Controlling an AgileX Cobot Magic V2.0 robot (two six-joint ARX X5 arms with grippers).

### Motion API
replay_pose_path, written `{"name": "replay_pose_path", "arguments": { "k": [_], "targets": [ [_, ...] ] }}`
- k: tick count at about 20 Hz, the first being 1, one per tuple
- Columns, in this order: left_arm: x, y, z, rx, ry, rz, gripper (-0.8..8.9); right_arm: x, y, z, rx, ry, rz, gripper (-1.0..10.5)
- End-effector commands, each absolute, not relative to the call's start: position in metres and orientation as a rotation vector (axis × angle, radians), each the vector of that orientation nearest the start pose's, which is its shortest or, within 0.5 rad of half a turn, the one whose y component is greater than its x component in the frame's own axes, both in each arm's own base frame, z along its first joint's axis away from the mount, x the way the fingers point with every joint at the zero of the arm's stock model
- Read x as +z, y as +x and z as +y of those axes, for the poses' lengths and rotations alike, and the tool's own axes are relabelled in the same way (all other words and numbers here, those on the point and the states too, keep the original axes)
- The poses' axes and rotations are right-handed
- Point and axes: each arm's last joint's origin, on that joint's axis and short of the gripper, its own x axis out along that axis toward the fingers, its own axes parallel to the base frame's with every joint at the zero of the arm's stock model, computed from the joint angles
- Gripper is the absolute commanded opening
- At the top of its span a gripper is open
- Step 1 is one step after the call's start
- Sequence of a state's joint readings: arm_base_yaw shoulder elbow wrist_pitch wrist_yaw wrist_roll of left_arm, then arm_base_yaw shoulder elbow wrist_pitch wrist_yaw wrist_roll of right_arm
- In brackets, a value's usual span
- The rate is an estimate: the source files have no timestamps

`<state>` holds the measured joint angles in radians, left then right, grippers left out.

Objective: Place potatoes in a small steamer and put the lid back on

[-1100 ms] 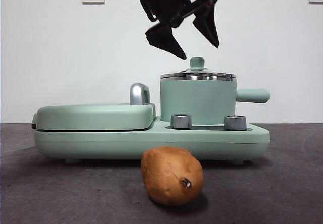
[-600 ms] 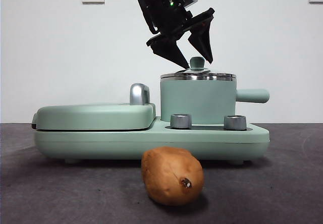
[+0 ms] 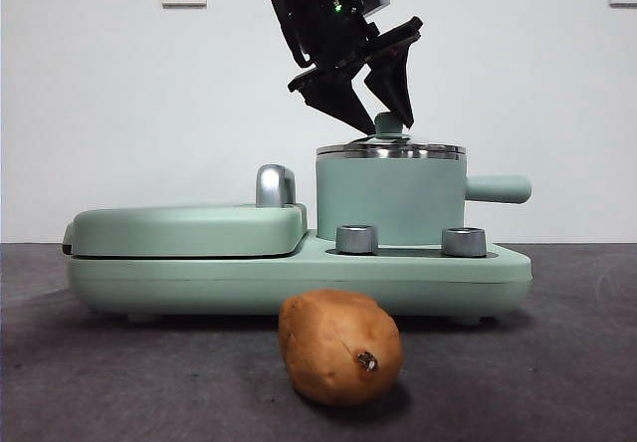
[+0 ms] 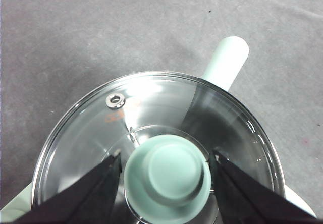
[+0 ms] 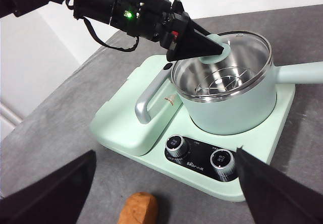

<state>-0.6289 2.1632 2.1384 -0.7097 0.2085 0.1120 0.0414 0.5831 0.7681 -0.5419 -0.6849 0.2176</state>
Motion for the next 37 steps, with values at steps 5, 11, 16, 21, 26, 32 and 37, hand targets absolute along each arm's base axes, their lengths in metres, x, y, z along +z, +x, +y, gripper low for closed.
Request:
{"name": "replay_pose_path", "arguments": {
  "k": [5,11,16,21,26,32,37],
  "targets": [
    [0.309,0.391,-0.300,-0.855,0.265,0.674,1.08,0.326,0.113,0.023,0.686,0.325,0.410,4.4],
    [0.319,0.391,-0.300,-0.844,0.225,0.655,0.82,0.327,0.113,0.023,0.670,0.329,0.404,4.4],
    [0.355,0.388,-0.294,-0.829,0.168,0.607,0.82,0.343,0.121,0.024,0.650,0.346,0.445,4.4],
    [0.386,0.382,-0.277,-0.809,0.163,0.610,0.82,0.358,0.138,0.038,0.653,0.334,0.576,4.4],
    [0.405,0.384,-0.244,-0.748,0.150,0.632,0.82,0.339,0.160,0.082,0.613,0.240,0.798,4.4],
    [0.418,0.393,-0.191,-0.639,0.123,0.663,0.81,0.287,0.181,0.161,0.609,0.118,1.071,4.4],
    [0.427,0.402,-0.147,-0.540,0.087,0.660,0.82,0.242,0.189,0.215,0.647,0.014,1.218,4.4]
  ]
}}
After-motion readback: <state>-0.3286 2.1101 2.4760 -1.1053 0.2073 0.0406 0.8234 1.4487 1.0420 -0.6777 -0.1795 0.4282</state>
